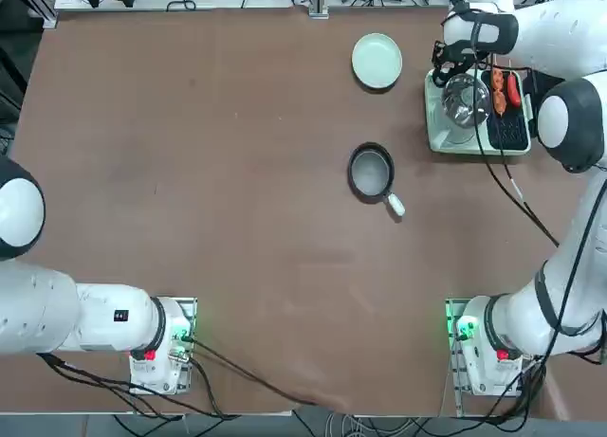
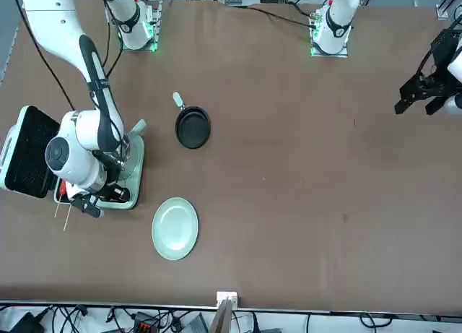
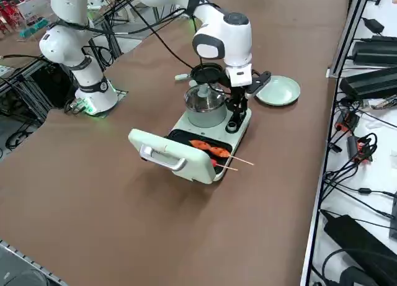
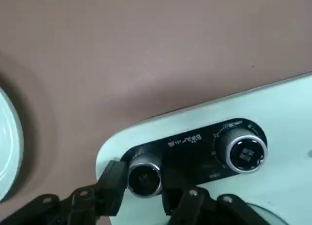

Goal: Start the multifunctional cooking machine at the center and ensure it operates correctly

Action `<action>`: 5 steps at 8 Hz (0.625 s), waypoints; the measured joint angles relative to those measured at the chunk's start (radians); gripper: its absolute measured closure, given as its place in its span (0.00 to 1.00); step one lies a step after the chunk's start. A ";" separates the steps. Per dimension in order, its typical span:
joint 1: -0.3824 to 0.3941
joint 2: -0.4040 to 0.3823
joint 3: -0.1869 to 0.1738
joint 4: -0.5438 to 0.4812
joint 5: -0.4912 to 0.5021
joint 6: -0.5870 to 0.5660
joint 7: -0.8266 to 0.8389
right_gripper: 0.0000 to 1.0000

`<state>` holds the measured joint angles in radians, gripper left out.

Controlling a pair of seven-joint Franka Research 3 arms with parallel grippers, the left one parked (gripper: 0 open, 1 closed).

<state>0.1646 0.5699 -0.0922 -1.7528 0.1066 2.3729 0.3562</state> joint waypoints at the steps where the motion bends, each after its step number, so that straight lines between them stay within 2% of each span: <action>1: 0.000 0.000 0.000 0.002 -0.002 -0.004 -0.004 0.58; 5: 0.001 0.014 0.000 0.035 -0.005 -0.051 -0.154 0.58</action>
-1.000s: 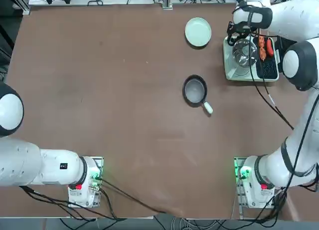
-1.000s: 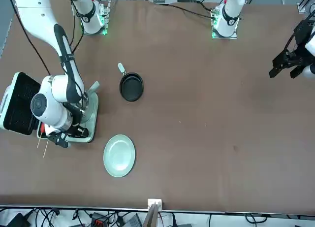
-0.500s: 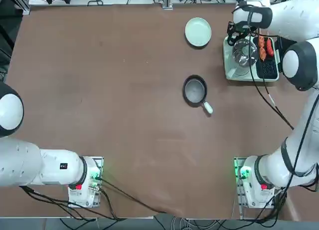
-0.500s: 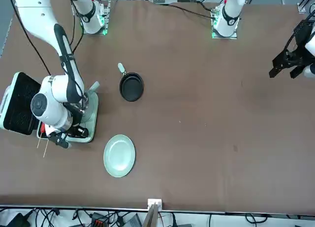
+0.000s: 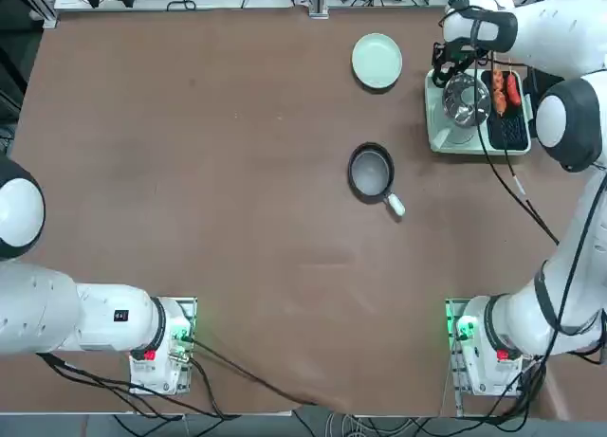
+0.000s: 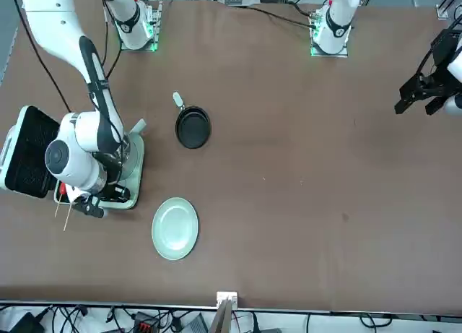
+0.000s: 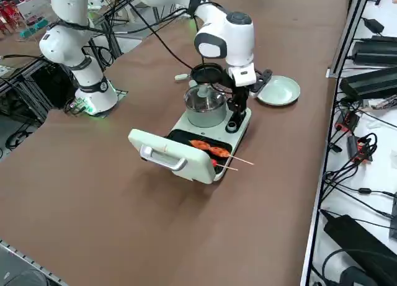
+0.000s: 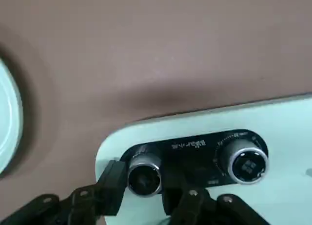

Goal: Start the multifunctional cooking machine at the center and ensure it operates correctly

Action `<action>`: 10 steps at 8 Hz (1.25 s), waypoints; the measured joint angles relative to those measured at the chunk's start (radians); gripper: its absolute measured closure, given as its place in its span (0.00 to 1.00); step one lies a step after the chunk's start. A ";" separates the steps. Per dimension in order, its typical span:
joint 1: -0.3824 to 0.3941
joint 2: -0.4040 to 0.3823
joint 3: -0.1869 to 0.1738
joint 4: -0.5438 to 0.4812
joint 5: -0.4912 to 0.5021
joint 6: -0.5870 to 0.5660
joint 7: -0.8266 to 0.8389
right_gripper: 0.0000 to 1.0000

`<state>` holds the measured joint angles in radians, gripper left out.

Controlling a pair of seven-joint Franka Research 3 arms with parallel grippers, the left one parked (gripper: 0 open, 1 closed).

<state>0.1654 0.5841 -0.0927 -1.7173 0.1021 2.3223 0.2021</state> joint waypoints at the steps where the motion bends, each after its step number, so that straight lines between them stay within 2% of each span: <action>1: 0.000 0.001 0.000 0.002 0.000 -0.004 -0.055 0.58; 10: 0.001 0.002 -0.001 0.011 0.000 -0.035 -0.433 0.58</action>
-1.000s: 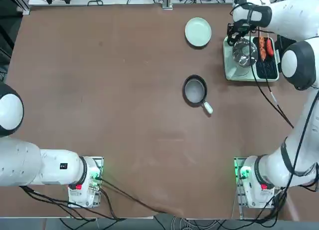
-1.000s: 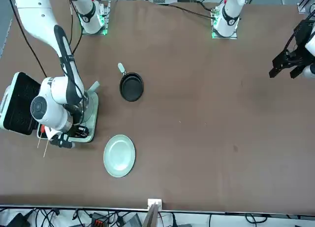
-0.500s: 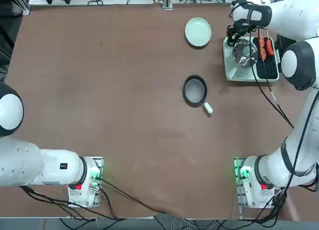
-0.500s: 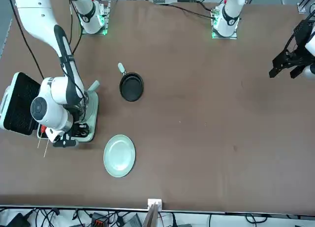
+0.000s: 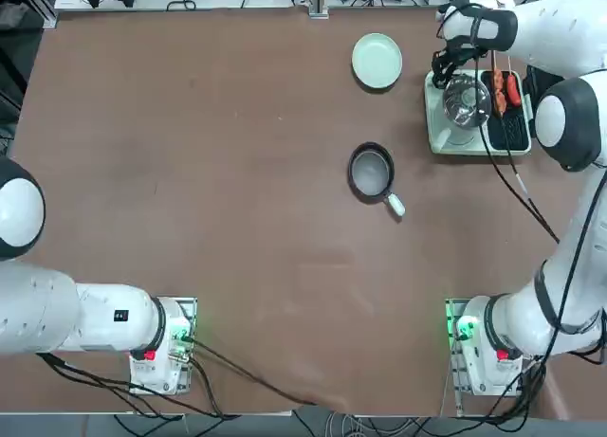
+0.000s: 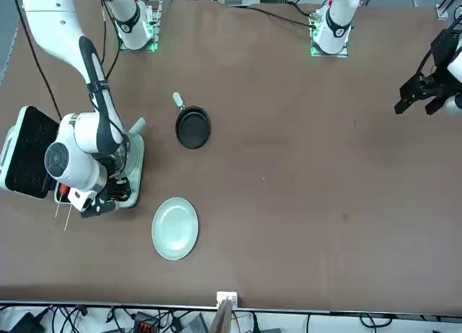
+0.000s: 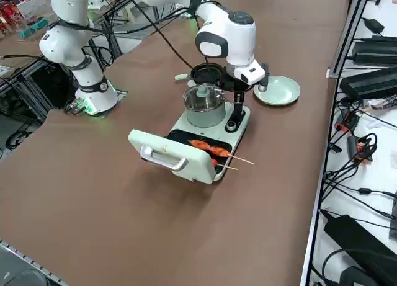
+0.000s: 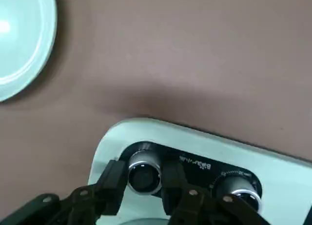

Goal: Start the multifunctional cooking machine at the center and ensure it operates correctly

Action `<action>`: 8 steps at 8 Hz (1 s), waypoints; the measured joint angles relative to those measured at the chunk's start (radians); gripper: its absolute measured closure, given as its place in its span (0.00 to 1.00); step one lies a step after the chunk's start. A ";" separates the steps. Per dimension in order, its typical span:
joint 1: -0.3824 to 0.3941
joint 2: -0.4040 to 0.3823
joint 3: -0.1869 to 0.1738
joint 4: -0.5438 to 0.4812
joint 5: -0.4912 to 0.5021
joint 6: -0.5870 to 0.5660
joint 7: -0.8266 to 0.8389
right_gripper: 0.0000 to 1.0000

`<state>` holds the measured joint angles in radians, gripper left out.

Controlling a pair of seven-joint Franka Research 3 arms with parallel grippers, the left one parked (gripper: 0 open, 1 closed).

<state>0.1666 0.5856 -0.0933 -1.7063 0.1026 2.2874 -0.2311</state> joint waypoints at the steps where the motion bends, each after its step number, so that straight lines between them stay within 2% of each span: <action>1: 0.000 0.000 -0.001 0.000 0.001 -0.001 -0.039 0.58; 8: 0.007 0.001 -0.024 0.003 0.016 -0.016 -0.332 0.58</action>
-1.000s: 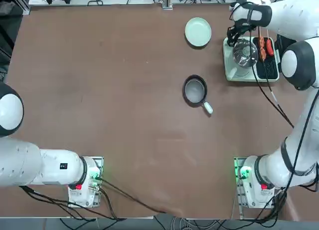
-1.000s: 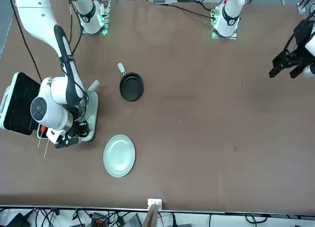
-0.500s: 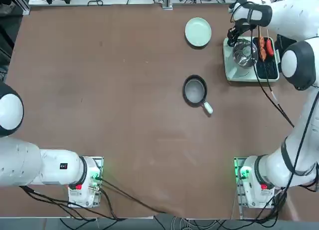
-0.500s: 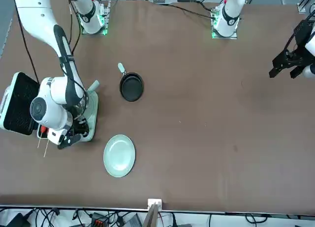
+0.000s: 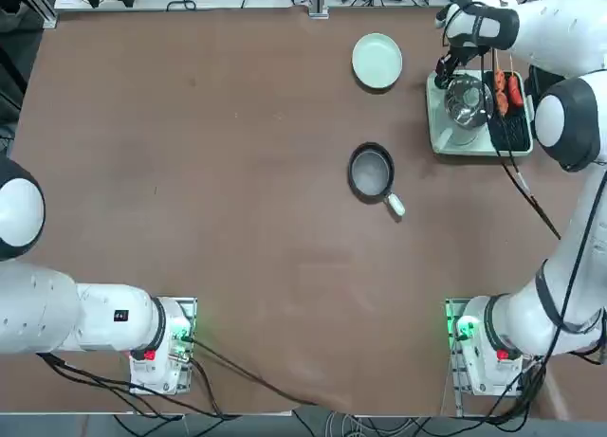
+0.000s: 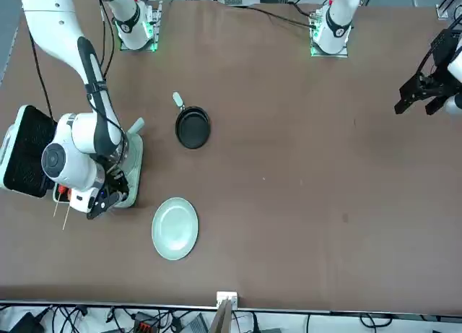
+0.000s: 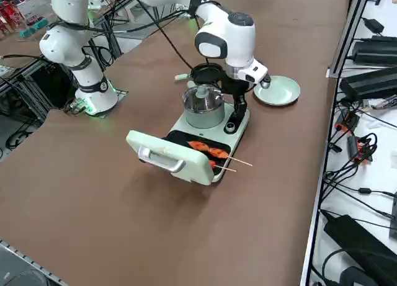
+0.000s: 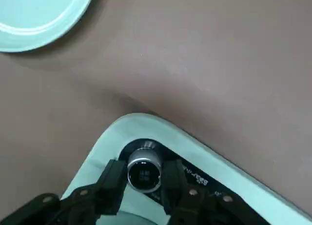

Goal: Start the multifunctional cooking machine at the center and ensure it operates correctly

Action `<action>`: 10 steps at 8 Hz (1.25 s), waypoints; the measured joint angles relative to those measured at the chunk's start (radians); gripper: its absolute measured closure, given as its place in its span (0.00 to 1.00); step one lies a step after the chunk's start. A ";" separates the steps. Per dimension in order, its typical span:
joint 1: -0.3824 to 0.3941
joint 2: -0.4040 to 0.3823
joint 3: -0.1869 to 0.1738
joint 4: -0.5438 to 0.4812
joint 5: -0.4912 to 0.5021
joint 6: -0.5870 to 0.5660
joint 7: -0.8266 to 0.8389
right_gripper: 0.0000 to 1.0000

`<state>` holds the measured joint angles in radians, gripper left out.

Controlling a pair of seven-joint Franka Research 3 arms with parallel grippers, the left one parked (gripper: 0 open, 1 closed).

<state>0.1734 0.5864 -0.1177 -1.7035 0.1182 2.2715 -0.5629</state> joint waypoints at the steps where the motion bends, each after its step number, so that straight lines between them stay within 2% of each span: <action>1: 0.000 0.000 -0.001 0.000 0.000 -0.001 -0.027 0.58; 9: 0.006 0.005 -0.001 0.006 -0.027 -0.007 -0.179 0.57; 10: 0.006 0.013 -0.009 0.002 -0.045 -0.018 -0.179 0.44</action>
<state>0.1790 0.5994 -0.1266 -1.7013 0.0736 2.2533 -0.7420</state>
